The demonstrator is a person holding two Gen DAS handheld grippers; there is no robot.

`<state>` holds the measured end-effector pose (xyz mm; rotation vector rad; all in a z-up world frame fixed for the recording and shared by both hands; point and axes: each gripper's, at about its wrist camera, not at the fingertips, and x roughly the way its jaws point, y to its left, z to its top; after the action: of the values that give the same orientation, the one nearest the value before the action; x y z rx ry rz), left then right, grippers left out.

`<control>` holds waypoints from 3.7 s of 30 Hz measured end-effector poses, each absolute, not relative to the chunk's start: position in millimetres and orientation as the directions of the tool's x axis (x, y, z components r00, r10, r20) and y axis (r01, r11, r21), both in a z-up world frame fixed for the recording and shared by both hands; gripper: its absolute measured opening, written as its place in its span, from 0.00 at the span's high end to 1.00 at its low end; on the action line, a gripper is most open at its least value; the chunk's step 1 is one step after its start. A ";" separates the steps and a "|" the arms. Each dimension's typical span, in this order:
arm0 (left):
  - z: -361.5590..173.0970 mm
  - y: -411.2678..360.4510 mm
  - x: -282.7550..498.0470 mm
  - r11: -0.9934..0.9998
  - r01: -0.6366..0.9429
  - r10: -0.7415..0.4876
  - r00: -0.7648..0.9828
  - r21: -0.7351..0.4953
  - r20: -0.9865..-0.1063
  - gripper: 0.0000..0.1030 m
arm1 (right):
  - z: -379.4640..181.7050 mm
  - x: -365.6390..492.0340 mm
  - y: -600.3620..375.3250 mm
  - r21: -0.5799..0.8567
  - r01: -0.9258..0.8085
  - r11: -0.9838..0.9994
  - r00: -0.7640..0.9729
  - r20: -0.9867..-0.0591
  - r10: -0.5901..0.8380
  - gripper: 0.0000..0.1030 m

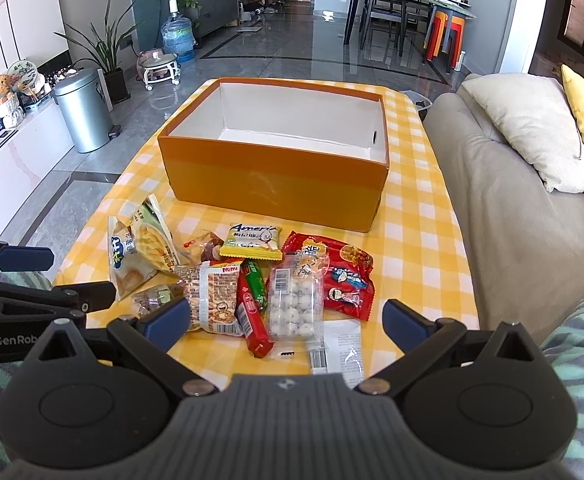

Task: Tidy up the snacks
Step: 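Move both tools toward the snack pile in front of the orange box, then grasp the blue-and-white chip bag with left tool while right tool grasps the brown Mimi bag, then carry both bags over the orange box and lower them inside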

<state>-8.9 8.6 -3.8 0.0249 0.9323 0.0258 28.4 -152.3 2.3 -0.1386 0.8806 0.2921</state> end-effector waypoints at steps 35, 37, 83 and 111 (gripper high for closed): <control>-12.2 15.5 4.0 0.999 0.011 -0.042 0.572 -0.044 -0.819 0.28 | -8.9 37.0 -149.1 0.042 -0.346 0.937 0.564 -0.789 0.243 0.19; -14.1 19.1 6.6 0.998 0.007 -0.054 0.568 -0.060 -0.821 0.29 | -12.5 39.6 -147.6 0.055 -0.356 0.933 0.554 -0.792 0.258 0.22; -96.7 76.0 90.5 0.974 -0.196 -0.009 0.458 -0.110 -0.889 0.47 | -107.1 125.9 -73.4 0.185 -0.404 0.896 0.292 -0.902 0.318 0.59; -48.6 49.8 57.7 0.988 -0.138 0.030 0.585 -0.063 -0.811 0.56 | -64.4 102.6 -116.6 0.189 -0.388 0.902 0.409 -0.842 0.352 0.71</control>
<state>57.7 49.8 -48.6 -0.1239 0.9416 0.0988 102.6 -116.6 -64.4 -0.0377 1.0509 0.4662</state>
